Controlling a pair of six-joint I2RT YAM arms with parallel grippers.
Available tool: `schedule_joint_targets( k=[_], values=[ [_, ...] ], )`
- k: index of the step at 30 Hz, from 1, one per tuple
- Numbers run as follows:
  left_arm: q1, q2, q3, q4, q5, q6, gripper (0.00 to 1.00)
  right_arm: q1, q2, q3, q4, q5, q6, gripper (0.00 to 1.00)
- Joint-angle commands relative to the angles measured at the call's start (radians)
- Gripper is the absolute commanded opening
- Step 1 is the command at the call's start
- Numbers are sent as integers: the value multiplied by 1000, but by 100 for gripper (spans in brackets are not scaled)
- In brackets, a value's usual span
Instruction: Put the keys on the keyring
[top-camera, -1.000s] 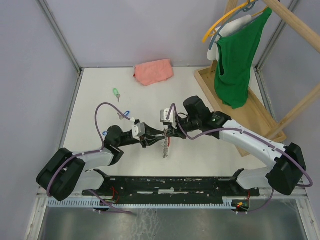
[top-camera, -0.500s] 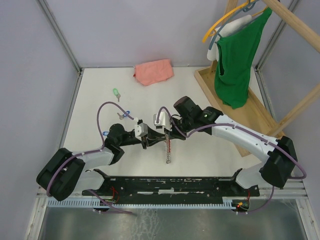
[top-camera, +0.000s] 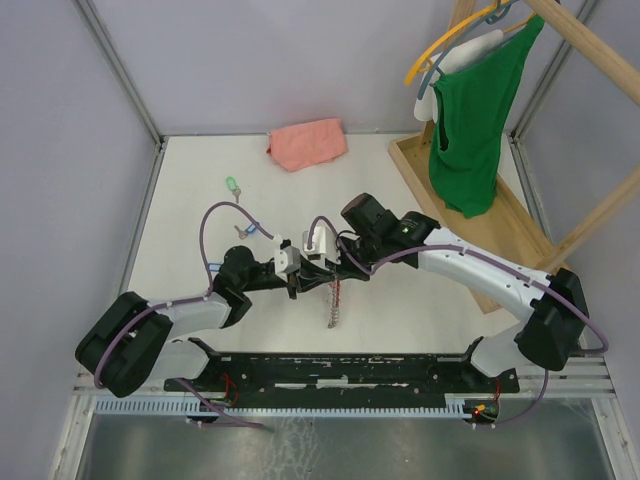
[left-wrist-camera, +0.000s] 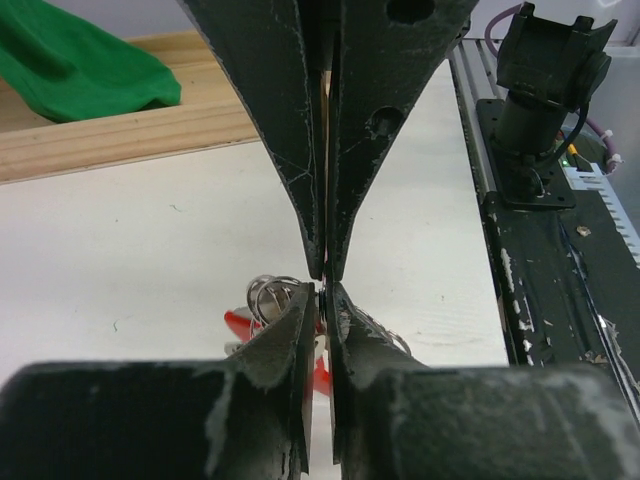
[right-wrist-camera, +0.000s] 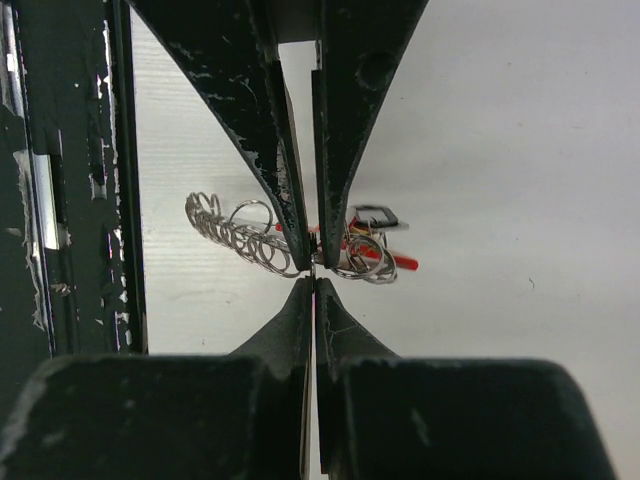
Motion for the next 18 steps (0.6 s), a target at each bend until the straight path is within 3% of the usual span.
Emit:
schedule_joint_targets(
  k=[1, 4, 9, 14, 18],
  values=[
    [-5, 8, 35, -1, -3, 65, 9, 9, -6, 53, 21, -7, -15, 1],
    [-5, 1, 29, -3, -13, 72, 3, 9, -29, 32, 36, -17, -27, 2],
    [-5, -6, -22, 133, -45, 31, 3, -5, -138, -93, 147, -48, -37, 20],
    [-4, -9, -53, 228, -67, -2, 3, -71, -297, -303, 410, -151, 3, 35],
    [-4, -8, -69, 279, -73, -25, 3, -112, -382, -452, 620, -217, 48, 37]
  ],
)
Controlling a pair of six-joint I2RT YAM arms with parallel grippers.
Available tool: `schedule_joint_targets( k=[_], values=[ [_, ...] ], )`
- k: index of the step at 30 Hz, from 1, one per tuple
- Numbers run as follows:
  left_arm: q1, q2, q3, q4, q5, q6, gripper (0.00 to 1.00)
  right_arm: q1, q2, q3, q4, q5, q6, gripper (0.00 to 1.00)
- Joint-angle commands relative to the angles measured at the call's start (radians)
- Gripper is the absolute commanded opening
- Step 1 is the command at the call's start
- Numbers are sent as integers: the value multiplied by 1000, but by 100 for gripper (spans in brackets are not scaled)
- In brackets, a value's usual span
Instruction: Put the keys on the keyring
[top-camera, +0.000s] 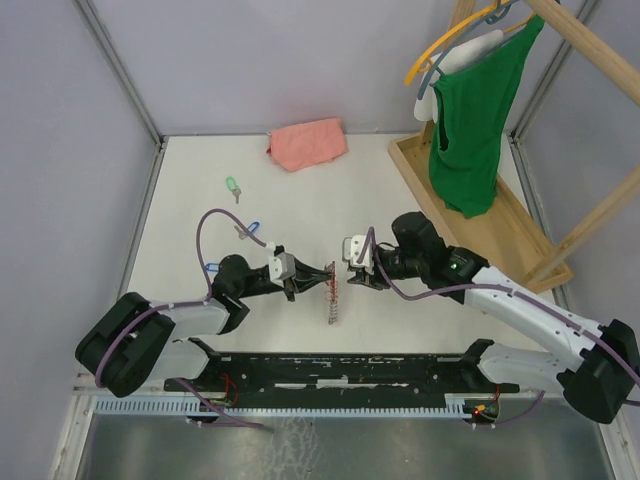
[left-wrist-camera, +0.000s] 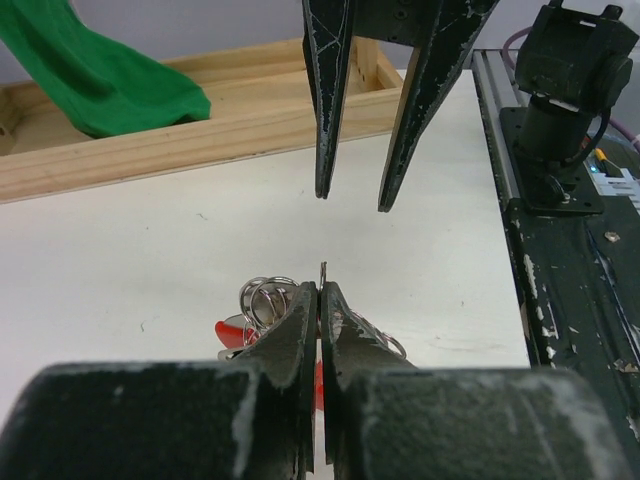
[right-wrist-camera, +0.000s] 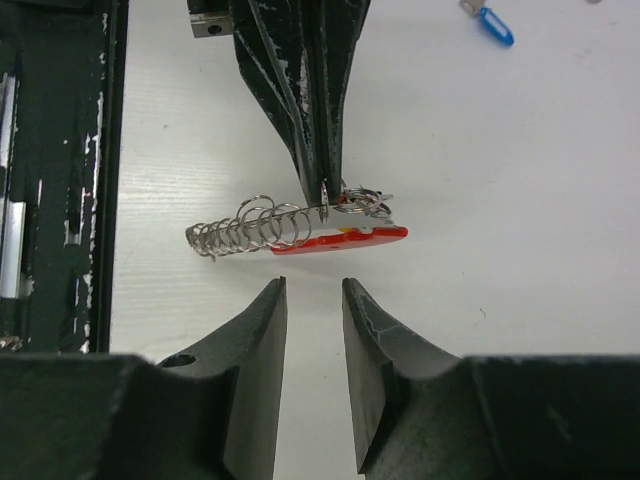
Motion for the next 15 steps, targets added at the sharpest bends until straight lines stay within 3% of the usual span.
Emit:
schedule_joint_targets(
  k=[1, 6, 15],
  values=[
    [-2, -8, -11, 178, -25, -43, 3, -41, -68, -125, 337, -113, 69, 37],
    [-1, 7, -13, 239, -13, -74, 3, -57, -60, -201, 510, -158, 134, 36],
    [-1, 10, -11, 246, -4, -82, 3, -60, -15, -207, 566, -187, 160, 32]
  ],
)
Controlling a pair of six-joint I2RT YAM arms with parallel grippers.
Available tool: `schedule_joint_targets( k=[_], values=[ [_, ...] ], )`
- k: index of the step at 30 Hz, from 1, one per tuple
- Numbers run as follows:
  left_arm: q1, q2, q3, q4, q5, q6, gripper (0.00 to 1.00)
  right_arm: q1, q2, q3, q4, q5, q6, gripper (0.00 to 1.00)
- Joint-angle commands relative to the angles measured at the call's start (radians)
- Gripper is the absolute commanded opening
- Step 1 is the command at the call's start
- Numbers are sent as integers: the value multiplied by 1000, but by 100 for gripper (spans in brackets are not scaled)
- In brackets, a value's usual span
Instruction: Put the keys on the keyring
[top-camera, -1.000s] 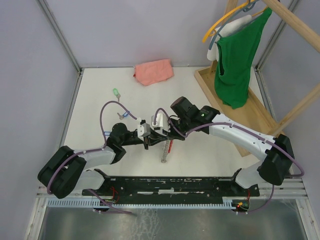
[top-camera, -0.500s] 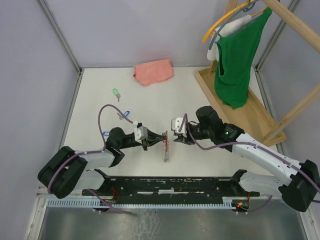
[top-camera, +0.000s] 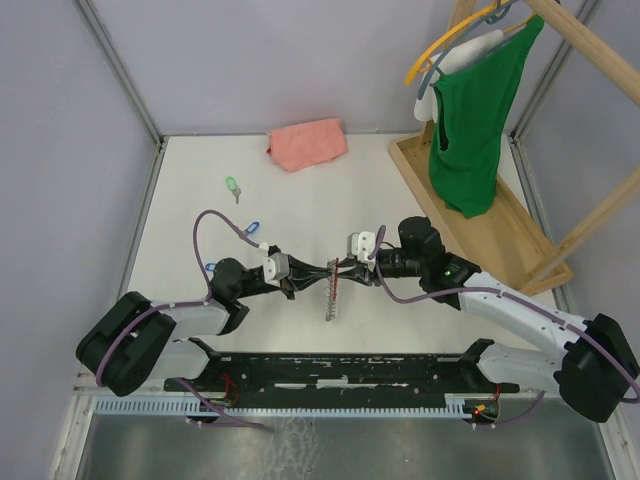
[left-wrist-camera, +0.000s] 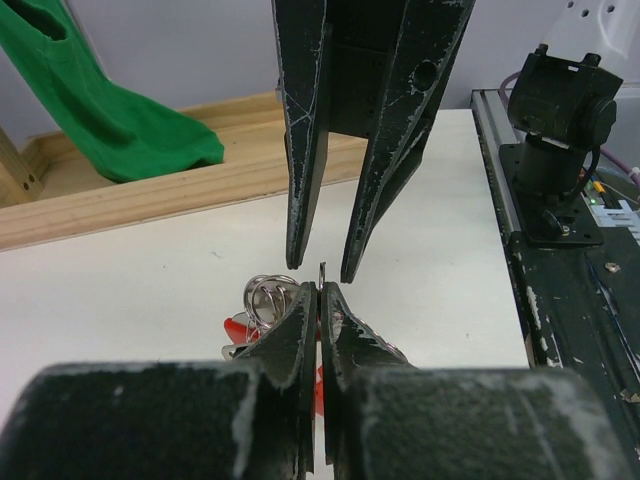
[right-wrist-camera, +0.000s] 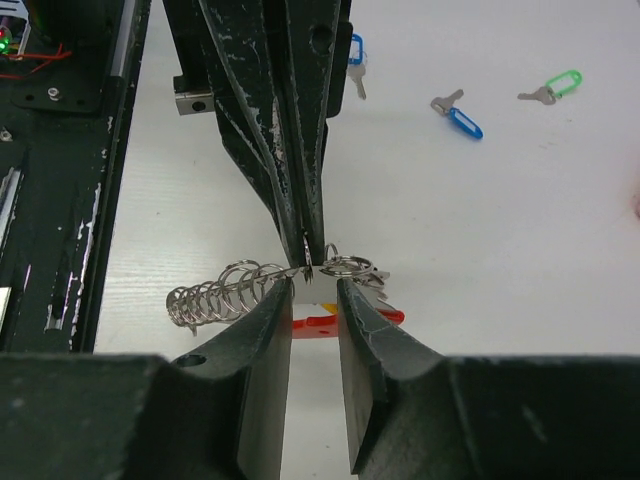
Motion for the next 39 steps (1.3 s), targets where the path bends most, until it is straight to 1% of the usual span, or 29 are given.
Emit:
schedule_joint_targets(
  k=[1, 5, 17, 23, 32, 35, 37, 39],
  values=[
    [-2, 5, 6, 96, 9, -29, 3, -5, 11, 2, 106, -40, 33, 32],
    [-2, 4, 6, 97, 11, -32, 3, -5, 30, 7, 115, -57, 39, 30],
    [-2, -3, 9, 91, 20, -38, 3, -7, 63, 38, 65, -90, 20, 20],
    [-2, 10, 19, 83, 37, -39, 3, -7, 71, 54, 58, -96, 16, 13],
    [-10, 21, 45, 34, 66, -27, 3, -7, 82, 96, 13, -97, -15, 12],
    [-13, 20, 56, 2, 67, -17, 3, -7, 85, 101, -1, -99, -32, 8],
    [-14, 15, 54, -7, 50, -14, 6, -7, 83, 104, -22, -94, -55, 2],
    [-14, -7, 47, -32, 10, -8, 12, -7, 76, 105, -53, -73, -76, 1]
  ],
)
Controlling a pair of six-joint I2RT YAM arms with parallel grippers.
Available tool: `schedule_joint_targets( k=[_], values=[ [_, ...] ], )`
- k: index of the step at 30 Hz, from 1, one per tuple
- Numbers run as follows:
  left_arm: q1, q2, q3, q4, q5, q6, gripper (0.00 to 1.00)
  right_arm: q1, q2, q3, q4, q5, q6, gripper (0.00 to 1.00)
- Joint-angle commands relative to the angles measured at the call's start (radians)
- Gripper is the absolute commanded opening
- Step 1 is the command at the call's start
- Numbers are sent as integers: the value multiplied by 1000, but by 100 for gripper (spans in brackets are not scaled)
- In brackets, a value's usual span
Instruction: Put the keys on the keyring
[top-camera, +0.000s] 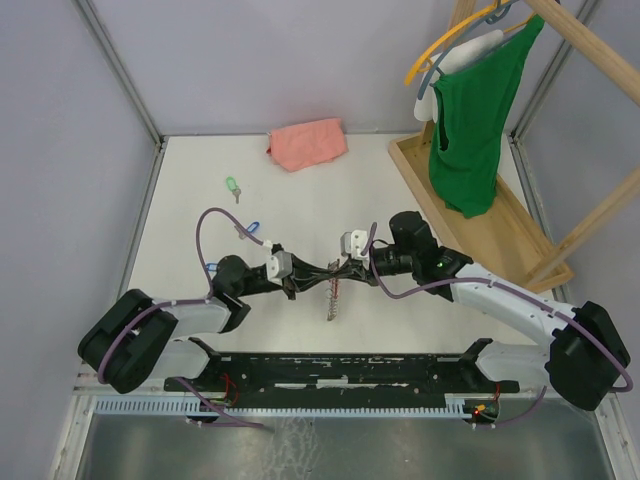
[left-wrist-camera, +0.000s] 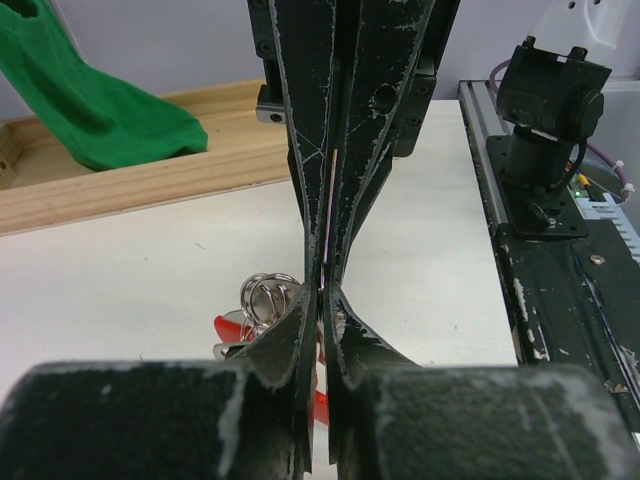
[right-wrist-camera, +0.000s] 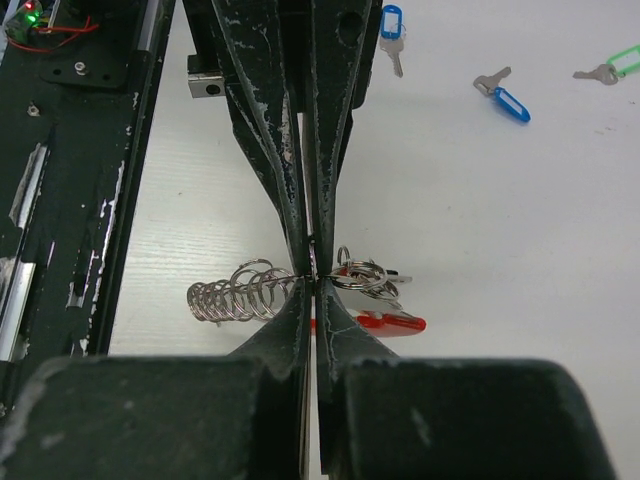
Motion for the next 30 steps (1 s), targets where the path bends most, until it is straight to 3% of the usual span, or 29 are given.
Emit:
schedule_joint_targets(
  k=[1, 3, 8, 13, 15, 18, 20, 24, 27, 30],
  values=[
    [-13, -41, 30, -34, -53, 9, 16, 3, -13, 55, -9, 11, -59, 1],
    [-13, -93, 36, -124, -115, 30, 26, 3, -21, 54, -24, 45, -68, 1],
    [-13, -244, 35, -294, -464, -58, 42, 3, -36, 45, -32, 118, -88, 1],
    [-13, -383, 125, -690, -750, -210, 56, 4, -56, 33, -31, 127, -110, 1],
    [-13, -420, 164, -861, -907, -294, 74, 4, -71, 26, -43, 133, -115, 1],
    [-11, -469, 198, -1032, -1009, -332, 78, 3, -89, 13, -52, 134, -110, 1],
    [-8, -486, 233, -1154, -1132, -409, 86, 3, -96, 6, -50, 131, -105, 1],
    [41, -479, 291, -1324, -1252, -493, 91, 3, -100, 6, -51, 119, -100, 1],
    [121, -446, 315, -1409, -1252, -562, 92, 4, -99, 2, -43, 107, -100, 1],
    [217, -421, 317, -1457, -1246, -630, 100, 4, -97, 0, -43, 98, -98, 1]
  ],
)
